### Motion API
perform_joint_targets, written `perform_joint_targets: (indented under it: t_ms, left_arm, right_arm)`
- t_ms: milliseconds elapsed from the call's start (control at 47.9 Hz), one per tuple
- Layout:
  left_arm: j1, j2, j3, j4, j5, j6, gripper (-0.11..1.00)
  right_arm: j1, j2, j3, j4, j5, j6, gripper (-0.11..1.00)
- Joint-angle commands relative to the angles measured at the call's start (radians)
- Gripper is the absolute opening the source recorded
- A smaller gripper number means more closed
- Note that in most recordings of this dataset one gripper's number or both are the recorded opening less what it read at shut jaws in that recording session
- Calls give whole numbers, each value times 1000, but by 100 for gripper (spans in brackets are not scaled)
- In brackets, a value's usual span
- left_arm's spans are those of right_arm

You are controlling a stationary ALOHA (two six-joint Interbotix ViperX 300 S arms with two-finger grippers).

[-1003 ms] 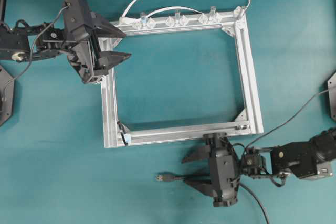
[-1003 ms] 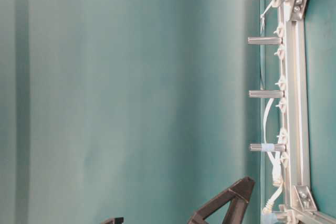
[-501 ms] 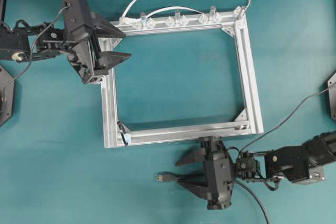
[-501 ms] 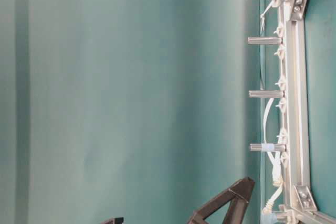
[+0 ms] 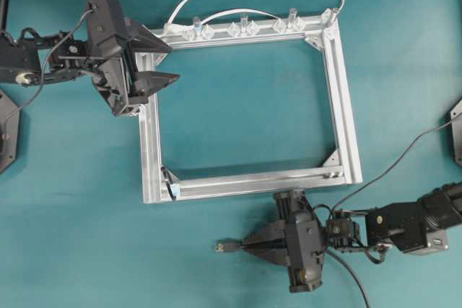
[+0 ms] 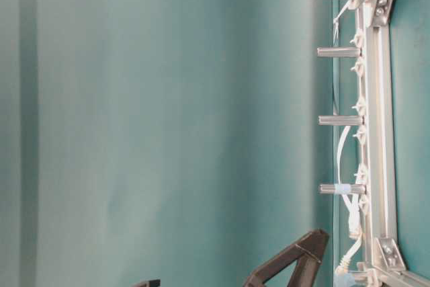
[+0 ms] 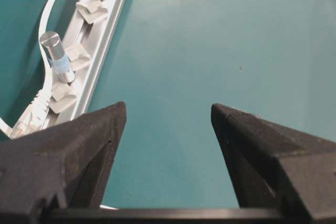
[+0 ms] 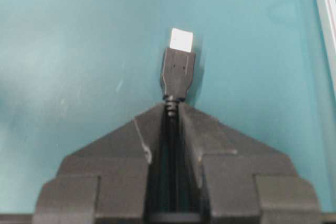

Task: Insert the wire through the string loop located on the left side.
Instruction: 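Close the right gripper on the cable just behind the USB plug, then lift the USB cable with the right gripper, plug pointing forward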

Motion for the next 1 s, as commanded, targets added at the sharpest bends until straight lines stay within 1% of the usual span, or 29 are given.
perform_joint_targets:
  t_ms: [0,272,522,669,878,982]
  left_arm:
    - [-3,-14,-9,3,-6,3,75]
    - [-3,-15,-9,3,-6,2,75]
    - [-3,-15,-11,3,-6,0,75]
    - [-9,-23,-11,3,-6,0,75]
    - [-9,-43,-5,3,-6,2,75]
    - [-11,-49,3,3,-6,0,75]
  right_arm:
    - [-3,-17,9,-8,14,-5,10]
    - [-8,-32,17,-8,15,-17,10]
    - [-6,-46,18,-8,34,-52,10]
    - [-6,-58,20,-8,40,-57,10]
    - [-8,-106,18,-8,80,-71,10]
    - [-6,-126,18,-8,101,-94,10]
